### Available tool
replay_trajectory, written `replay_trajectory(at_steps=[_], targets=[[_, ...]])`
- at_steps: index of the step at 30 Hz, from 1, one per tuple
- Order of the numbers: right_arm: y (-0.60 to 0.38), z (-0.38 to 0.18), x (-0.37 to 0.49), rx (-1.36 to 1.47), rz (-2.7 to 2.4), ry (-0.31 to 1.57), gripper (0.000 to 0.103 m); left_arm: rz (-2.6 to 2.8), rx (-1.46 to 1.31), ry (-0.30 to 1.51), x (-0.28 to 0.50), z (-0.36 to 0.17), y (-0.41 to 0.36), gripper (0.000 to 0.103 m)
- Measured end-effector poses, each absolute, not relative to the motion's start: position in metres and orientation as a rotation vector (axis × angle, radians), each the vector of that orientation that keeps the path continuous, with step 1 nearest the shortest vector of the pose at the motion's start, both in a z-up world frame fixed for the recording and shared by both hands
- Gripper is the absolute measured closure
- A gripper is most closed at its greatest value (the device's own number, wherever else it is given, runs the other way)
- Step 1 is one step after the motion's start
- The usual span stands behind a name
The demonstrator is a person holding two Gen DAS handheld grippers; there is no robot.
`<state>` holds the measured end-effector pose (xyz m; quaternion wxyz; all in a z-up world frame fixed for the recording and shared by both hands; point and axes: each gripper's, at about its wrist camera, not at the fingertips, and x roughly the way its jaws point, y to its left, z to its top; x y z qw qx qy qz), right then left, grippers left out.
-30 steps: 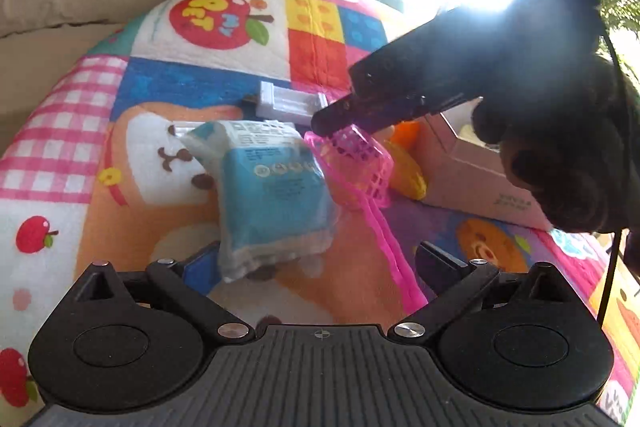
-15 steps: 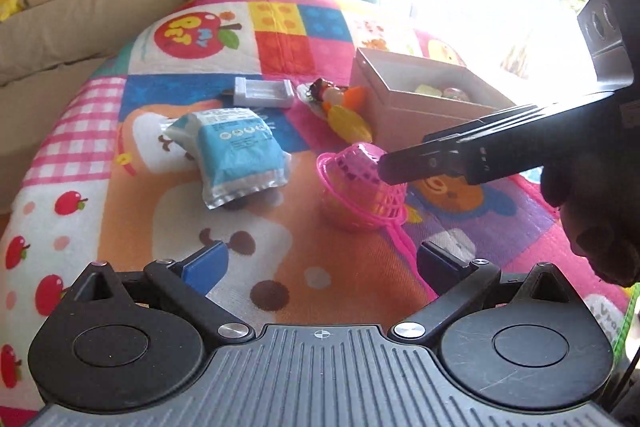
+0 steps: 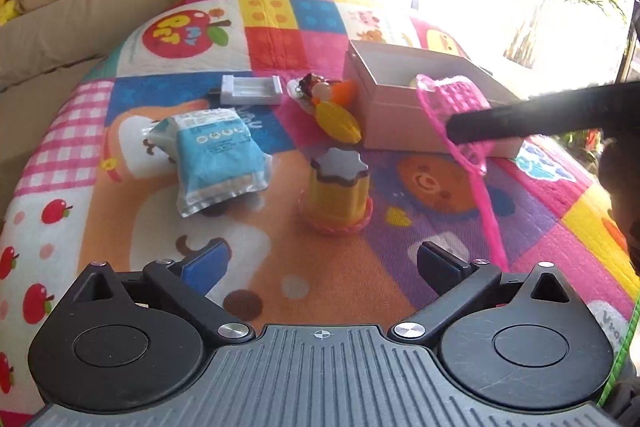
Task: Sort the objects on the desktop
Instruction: 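Grasp the pink mesh basket with the right tool while the left grasps the pudding cup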
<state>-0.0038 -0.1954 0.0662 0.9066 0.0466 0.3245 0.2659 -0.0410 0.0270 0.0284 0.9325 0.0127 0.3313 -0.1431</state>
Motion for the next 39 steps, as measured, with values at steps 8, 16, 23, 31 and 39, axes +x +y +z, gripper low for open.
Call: replay_trajectory(at_steps=[8, 16, 23, 31, 39], targets=[[-0.237, 0.038, -0.027, 0.05, 0.375, 0.753, 0.04, -0.256, 0.101, 0.664, 0.003, 0.023, -0.01, 0.011], [-0.247, 0.017, -0.045, 0.015, 0.296, 0.734, 0.024, -0.239, 0.144, 0.681, 0.011, 0.012, -0.025, 0.042], [-0.231, 0.011, -0.056, -0.11, 0.283, 0.676, 0.015, -0.396, 0.168, 0.703, -0.023, 0.015, -0.025, 0.04], [-0.228, 0.012, -0.055, -0.126, 0.281, 0.674, 0.014, -0.354, 0.144, 0.733, -0.024, 0.011, -0.021, 0.019], [-0.222, 0.011, -0.046, -0.112, 0.304, 0.72, 0.022, -0.374, 0.191, 0.709, -0.033, 0.015, -0.031, 0.042]])
